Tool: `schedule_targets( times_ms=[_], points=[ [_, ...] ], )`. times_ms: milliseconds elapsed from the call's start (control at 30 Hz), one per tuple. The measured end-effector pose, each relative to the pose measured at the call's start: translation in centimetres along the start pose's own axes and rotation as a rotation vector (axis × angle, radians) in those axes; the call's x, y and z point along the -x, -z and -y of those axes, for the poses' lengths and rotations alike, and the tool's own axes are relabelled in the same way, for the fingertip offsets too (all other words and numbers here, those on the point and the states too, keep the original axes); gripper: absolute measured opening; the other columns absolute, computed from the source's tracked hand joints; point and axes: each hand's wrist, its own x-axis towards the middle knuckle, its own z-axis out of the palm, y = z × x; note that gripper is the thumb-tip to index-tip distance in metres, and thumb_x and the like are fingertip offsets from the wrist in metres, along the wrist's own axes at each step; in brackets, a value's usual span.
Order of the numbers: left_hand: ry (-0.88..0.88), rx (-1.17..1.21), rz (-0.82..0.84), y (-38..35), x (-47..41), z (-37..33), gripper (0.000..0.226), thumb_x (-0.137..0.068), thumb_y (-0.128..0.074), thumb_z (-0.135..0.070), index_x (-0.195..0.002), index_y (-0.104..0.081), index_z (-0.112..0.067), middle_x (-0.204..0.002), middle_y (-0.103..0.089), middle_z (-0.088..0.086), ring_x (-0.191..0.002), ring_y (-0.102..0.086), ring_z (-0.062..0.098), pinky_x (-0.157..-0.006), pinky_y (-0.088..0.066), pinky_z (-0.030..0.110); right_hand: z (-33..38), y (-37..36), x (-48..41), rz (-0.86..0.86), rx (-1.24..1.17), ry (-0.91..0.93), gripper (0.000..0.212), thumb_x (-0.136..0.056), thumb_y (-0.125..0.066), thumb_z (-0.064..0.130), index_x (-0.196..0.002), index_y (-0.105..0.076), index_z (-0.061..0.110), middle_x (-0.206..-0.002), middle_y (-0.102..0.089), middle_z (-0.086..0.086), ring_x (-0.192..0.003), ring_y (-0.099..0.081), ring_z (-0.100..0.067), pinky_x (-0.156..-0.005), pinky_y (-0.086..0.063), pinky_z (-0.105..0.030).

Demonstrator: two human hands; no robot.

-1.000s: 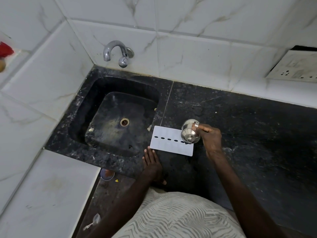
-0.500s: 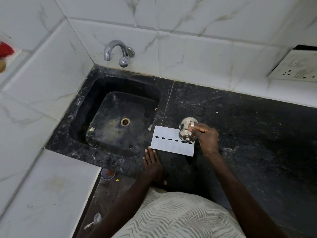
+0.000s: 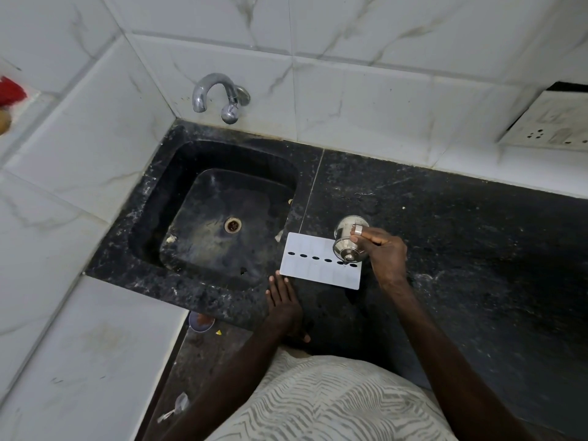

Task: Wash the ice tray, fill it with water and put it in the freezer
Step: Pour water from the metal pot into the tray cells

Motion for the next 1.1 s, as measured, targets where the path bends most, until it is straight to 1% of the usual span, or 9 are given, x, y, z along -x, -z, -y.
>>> schedule_targets(
  times_ms=[167,367,567,700,767,867,933,1000,1100],
  points=[
    [-0.013,-0.002,-0.026,0.4,0.5,-0.2,0.160,-0.066,-0.090,-0.058,-0.152,0.022,0.016,-0.154,0.036,0.040,-0.148,0.029,0.056,-0.124,0.007,0.061,0.6,0.0,0.2,0.002,-0.023,0.012,0.026,-0.077,-0.085,-0.001,-0.102,-0.080,0.003,-0.099,-0.079,-0.005,-0.097,-0.076,-0.018,-0.091,-0.061,-0.035],
    [0.010,-0.003,0.001,0.1,0.1,-0.2,0.168,-0.059,-0.095,-0.057,-0.151,0.026,0.015,-0.154,0.038,0.041,-0.146,0.033,0.056,-0.123,0.008,0.064,1.0,-0.4,0.1,-0.001,-0.077,-0.038,0.024,-0.080,-0.083,-0.001,-0.101,-0.081,0.010,-0.097,-0.079,-0.001,-0.095,-0.076,-0.021,-0.086,-0.061,-0.034],
    [0.006,-0.010,-0.011,0.0,0.0,-0.1,0.170,-0.057,-0.095,-0.058,-0.151,0.025,0.015,-0.147,0.044,0.038,-0.147,0.032,0.056,-0.124,0.006,0.064,1.0,-1.7,0.0,-0.069,-0.203,-0.182,0.019,-0.081,-0.083,0.001,-0.100,-0.081,0.002,-0.101,-0.078,-0.012,-0.096,-0.075,-0.026,-0.089,-0.061,-0.038],
    [0.006,-0.014,0.000,0.2,0.2,-0.2,0.169,-0.058,-0.095,-0.057,-0.151,0.025,0.015,-0.155,0.037,0.041,-0.146,0.033,0.055,-0.125,0.005,0.065,1.1,-2.5,0.5,-0.013,-0.117,-0.119,0.022,-0.081,-0.081,-0.002,-0.100,-0.081,0.009,-0.093,-0.079,0.003,-0.086,-0.075,-0.009,-0.083,-0.060,-0.031],
    [0.002,-0.012,0.004,0.3,0.2,-0.2,0.168,-0.059,-0.095,-0.057,-0.151,0.025,0.015,-0.155,0.037,0.041,-0.146,0.033,0.055,-0.126,0.004,0.065,1.2,-2.7,0.8,0.028,-0.081,-0.079,0.025,-0.079,-0.082,-0.003,-0.099,-0.081,0.013,-0.090,-0.078,0.008,-0.084,-0.074,-0.007,-0.081,-0.060,-0.028],
    [-0.005,-0.005,0.000,0.2,0.1,-0.1,0.168,-0.058,-0.095,-0.058,-0.152,0.025,0.015,-0.154,0.036,0.042,-0.146,0.032,0.056,-0.125,0.003,0.065,1.1,-2.9,0.9,0.059,-0.026,-0.031,0.026,-0.079,-0.082,-0.006,-0.103,-0.080,0.003,-0.098,-0.077,-0.003,-0.089,-0.073,-0.005,-0.089,-0.059,-0.033],
    [-0.002,-0.006,-0.006,0.1,0.0,0.0,0.169,-0.057,-0.095,-0.059,-0.152,0.024,0.015,-0.154,0.036,0.042,-0.146,0.032,0.056,-0.126,0.003,0.065,1.0,-3.1,1.0,0.058,-0.003,-0.025,0.026,-0.079,-0.082,-0.006,-0.104,-0.079,-0.002,-0.103,-0.077,-0.011,-0.093,-0.073,-0.009,-0.092,-0.059,-0.035],
    [-0.005,0.000,0.000,0.1,0.0,0.0,0.169,-0.058,-0.095,-0.058,-0.152,0.025,0.015,-0.154,0.037,0.042,-0.146,0.033,0.056,-0.125,0.004,0.065,0.8,-3.1,1.1,0.050,0.015,-0.018,0.026,-0.078,-0.083,-0.005,-0.103,-0.079,-0.001,-0.103,-0.077,-0.011,-0.094,-0.073,-0.010,-0.092,-0.059,-0.036],
    [-0.024,0.004,-0.002,0.2,0.0,0.1,0.168,-0.059,-0.095,-0.058,-0.151,0.025,0.015,-0.153,0.038,0.042,-0.145,0.034,0.057,-0.125,0.006,0.066,1.0,-3.3,1.2,0.048,0.016,-0.007,0.026,-0.077,-0.083,-0.006,-0.102,-0.080,0.002,-0.099,-0.077,-0.006,-0.090,-0.073,-0.001,-0.093,-0.059,-0.035]
  ],
)
